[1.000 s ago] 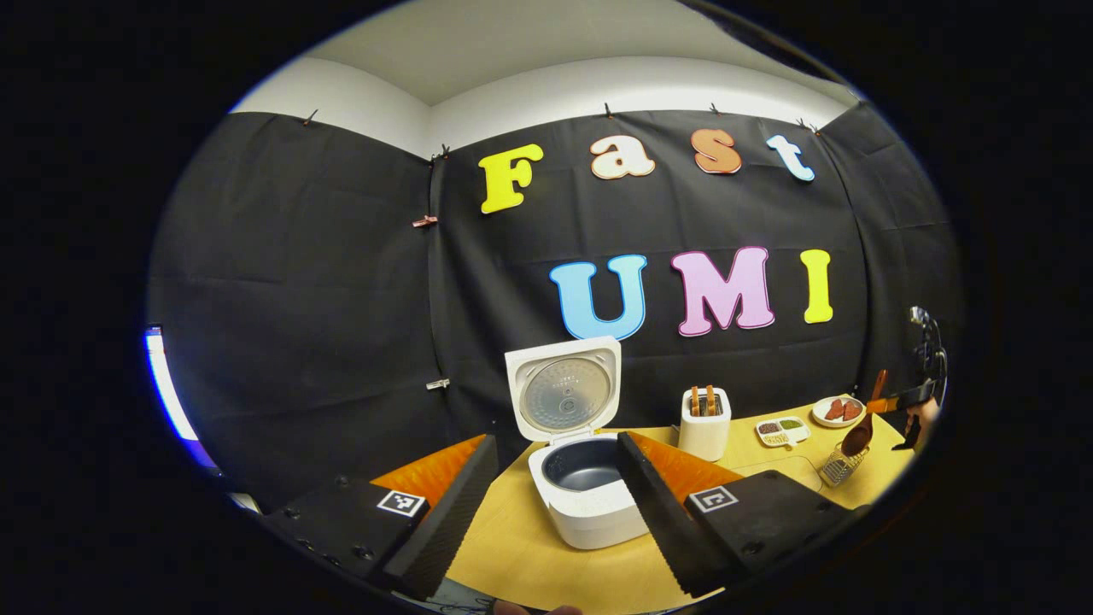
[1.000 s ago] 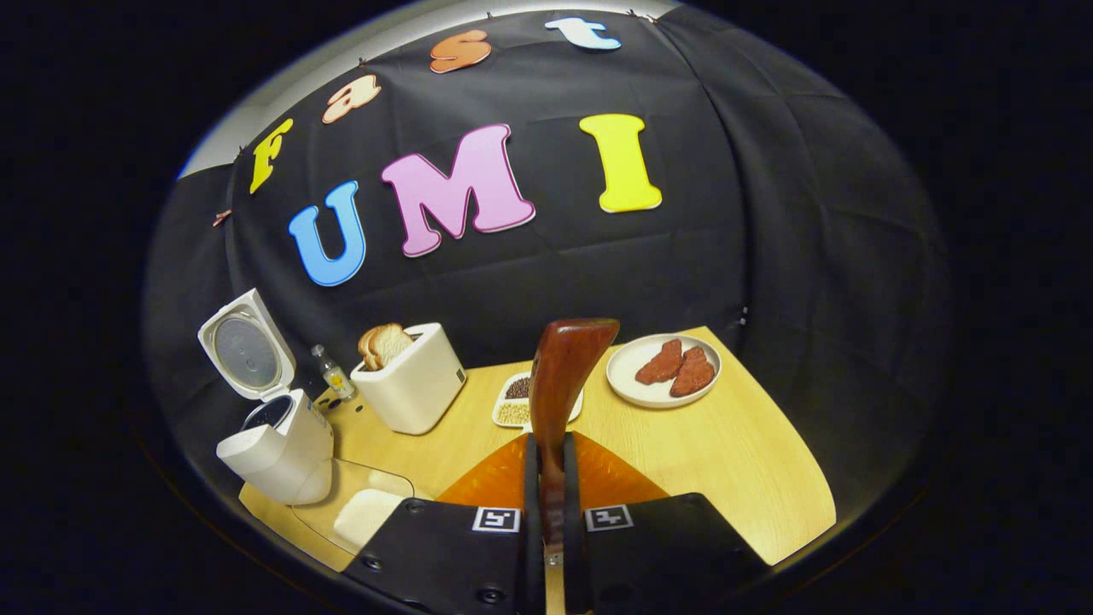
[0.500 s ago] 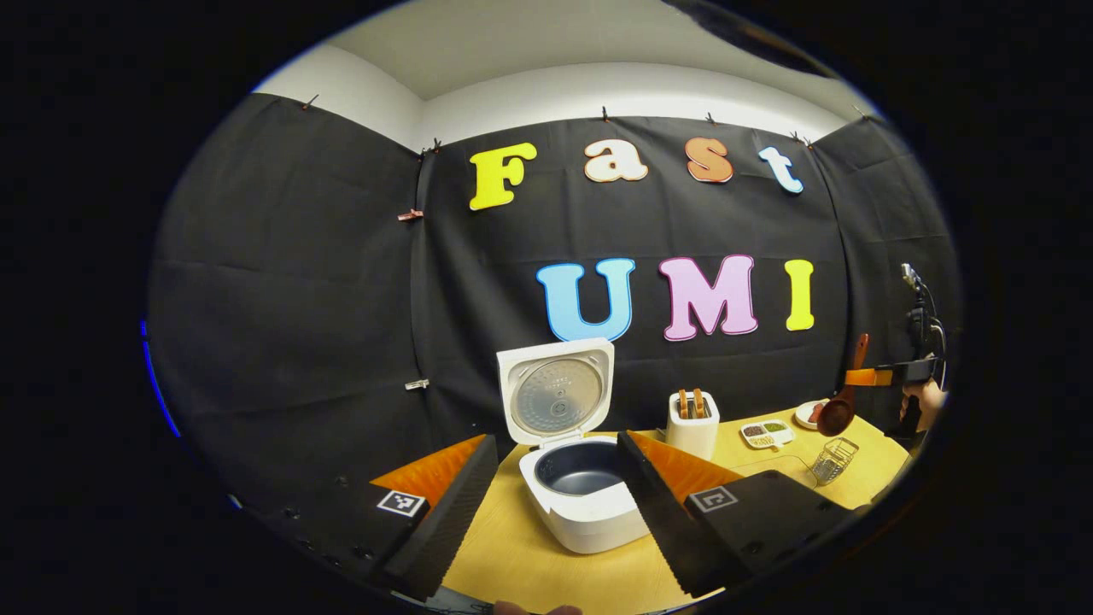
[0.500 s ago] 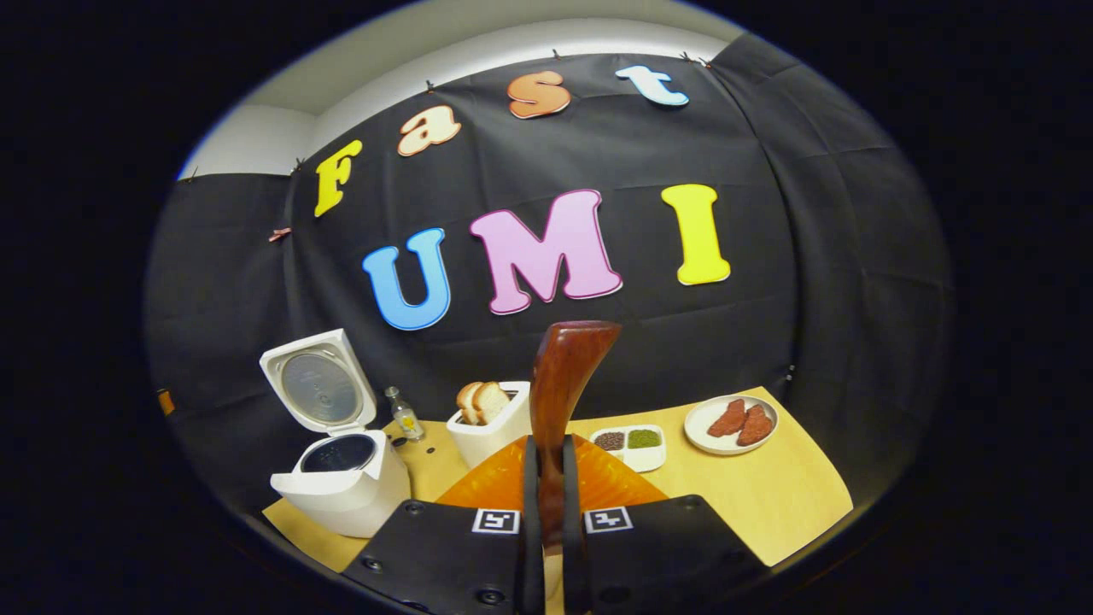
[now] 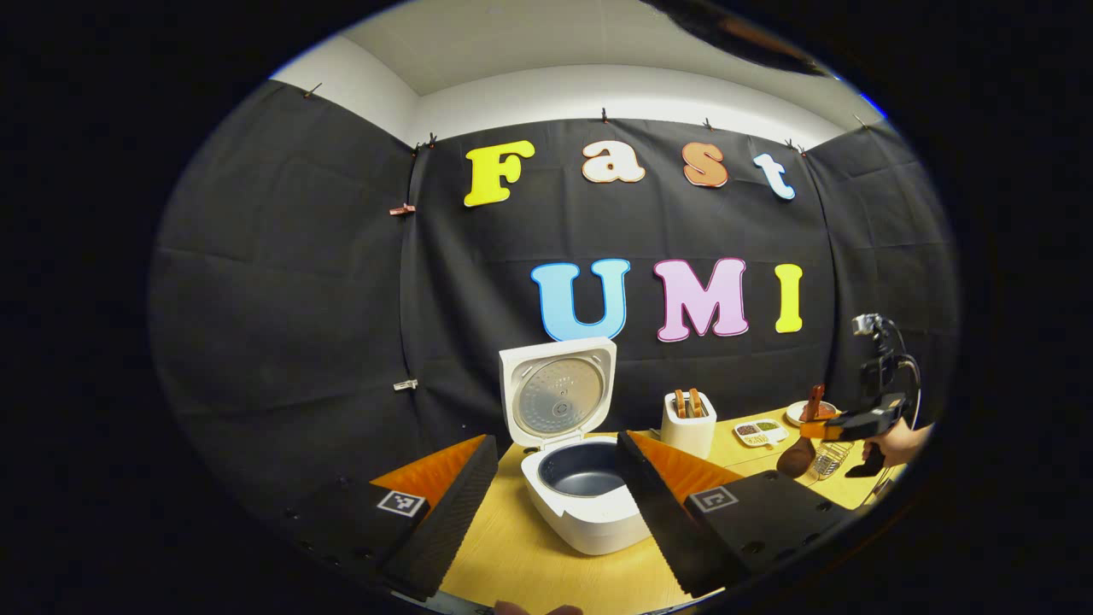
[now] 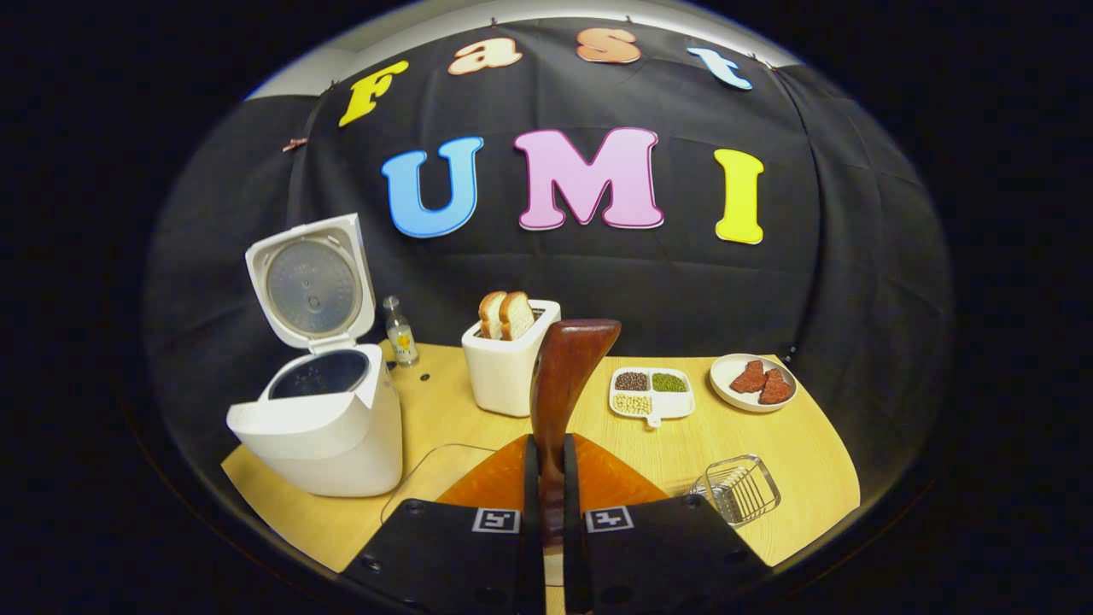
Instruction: Close the left gripper, press the button to open the rice cooker; take a wooden spoon from the chopstick holder with the right hand, scoop a spoonful of rice and pour it into the rice cooker, then put the wooden spoon back into the chopstick holder.
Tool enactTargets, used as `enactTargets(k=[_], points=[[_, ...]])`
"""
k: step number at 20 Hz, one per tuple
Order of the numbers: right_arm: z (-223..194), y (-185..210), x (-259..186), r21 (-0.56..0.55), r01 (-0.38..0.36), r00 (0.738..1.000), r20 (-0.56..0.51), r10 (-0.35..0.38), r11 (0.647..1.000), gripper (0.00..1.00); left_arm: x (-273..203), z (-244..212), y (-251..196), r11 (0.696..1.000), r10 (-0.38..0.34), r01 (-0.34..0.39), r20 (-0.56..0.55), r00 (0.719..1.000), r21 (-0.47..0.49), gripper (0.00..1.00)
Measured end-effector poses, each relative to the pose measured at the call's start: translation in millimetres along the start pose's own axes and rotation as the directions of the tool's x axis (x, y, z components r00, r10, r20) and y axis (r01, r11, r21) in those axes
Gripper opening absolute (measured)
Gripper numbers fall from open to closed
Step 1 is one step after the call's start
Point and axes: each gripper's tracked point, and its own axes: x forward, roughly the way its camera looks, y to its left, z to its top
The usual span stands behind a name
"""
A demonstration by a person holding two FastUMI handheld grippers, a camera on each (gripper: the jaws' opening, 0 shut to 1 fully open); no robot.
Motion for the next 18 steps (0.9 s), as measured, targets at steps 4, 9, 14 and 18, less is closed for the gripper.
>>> enactTargets(k=[4,9,14,18], points=[[-16,2,20,-0.154,0.08,0.996,-0.012,-0.083,0.985,0.13,10,-10,8,1.0,-0.021,0.02,-0.016,1.0,-0.006,0.96],[-53,2,44,-0.203,0.124,0.986,-0.088,-0.144,0.971,0.13,23,-15,24,1.0,-0.017,0.017,-0.028,0.999,-0.022,0.96],[-69,40,47,-0.027,0.111,0.986,-0.121,-0.114,0.993,0.13,28,-20,34,1.0,-0.008,0.007,-0.038,0.999,-0.029,0.96],[-71,41,47,0.171,0.149,0.981,-0.15,-0.123,0.974,0.14,28,-22,39,0.999,-0.006,0.004,-0.039,0.999,-0.044,0.96]])
